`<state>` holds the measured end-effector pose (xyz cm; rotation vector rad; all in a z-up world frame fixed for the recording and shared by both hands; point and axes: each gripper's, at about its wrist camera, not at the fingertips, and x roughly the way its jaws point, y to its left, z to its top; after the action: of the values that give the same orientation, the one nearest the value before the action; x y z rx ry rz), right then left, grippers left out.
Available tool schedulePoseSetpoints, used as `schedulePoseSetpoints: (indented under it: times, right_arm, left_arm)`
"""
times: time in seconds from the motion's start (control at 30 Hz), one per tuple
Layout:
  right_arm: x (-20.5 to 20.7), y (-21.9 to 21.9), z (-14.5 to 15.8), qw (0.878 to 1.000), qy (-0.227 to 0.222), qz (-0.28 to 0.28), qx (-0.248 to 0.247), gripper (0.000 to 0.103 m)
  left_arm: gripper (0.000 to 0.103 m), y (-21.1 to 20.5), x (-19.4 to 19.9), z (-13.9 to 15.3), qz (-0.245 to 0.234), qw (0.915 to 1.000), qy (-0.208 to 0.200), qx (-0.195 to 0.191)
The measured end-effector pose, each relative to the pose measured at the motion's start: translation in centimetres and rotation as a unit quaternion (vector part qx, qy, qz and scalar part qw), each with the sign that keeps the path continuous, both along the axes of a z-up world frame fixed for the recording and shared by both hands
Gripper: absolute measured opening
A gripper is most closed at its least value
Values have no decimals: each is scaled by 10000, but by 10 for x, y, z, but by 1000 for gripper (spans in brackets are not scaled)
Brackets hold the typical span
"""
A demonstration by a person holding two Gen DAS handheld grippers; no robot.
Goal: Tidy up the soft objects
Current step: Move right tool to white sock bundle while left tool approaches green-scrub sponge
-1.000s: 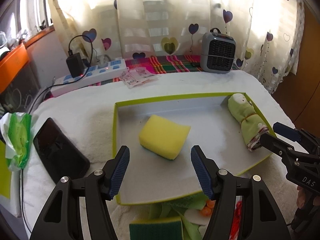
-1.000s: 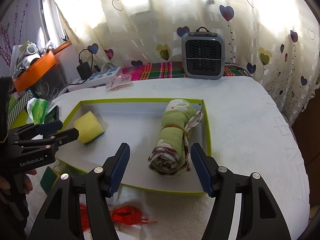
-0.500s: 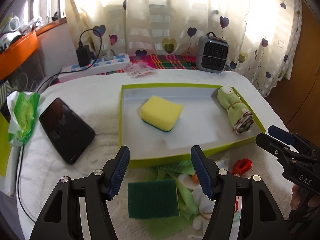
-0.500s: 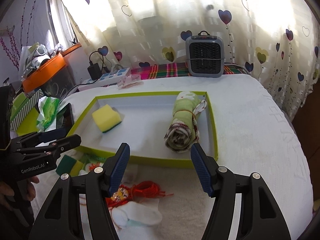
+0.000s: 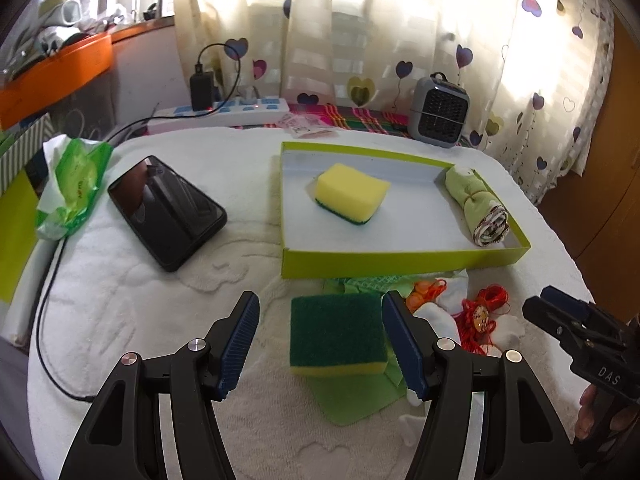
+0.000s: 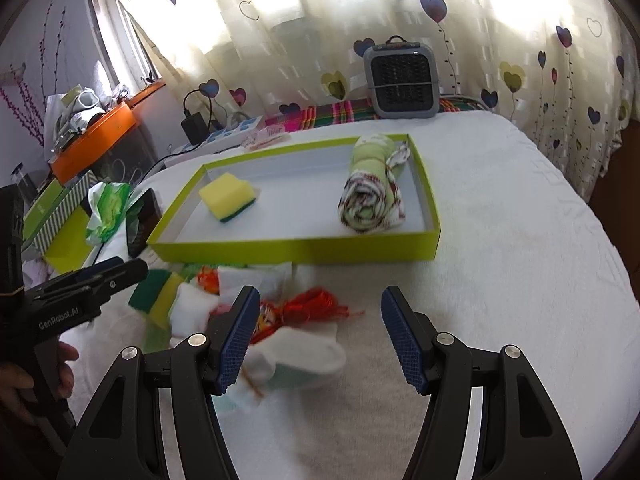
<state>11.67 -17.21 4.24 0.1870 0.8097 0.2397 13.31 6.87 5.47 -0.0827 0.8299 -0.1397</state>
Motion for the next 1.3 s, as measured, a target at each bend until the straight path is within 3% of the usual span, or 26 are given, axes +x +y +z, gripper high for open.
schedulePoseSetpoints:
  times: [0.27, 0.63, 0.73, 0.9, 1.3]
  right_arm:
    - [-23, 6, -7, 9998, 147, -95, 116, 64]
    - [-19, 30, -25, 9981, 546, 13, 300, 64]
    - [-18, 33, -28, 9978, 583, -21, 314, 71]
    - [-18, 31, -31, 9976, 647, -134, 223, 71]
    - [-40, 19, -21, 9948, 422, -384, -847, 71]
  left_arm:
    - [63, 12, -15, -13, 110, 9997, 94, -179]
    - [63, 27, -22, -23, 167, 9990, 218, -339]
    - [63, 27, -21, -25, 138, 9989, 260, -372]
    - [63, 24, -20, -26, 42, 9988, 279, -399]
    - [63, 26, -21, -24, 6, 9983, 310, -490]
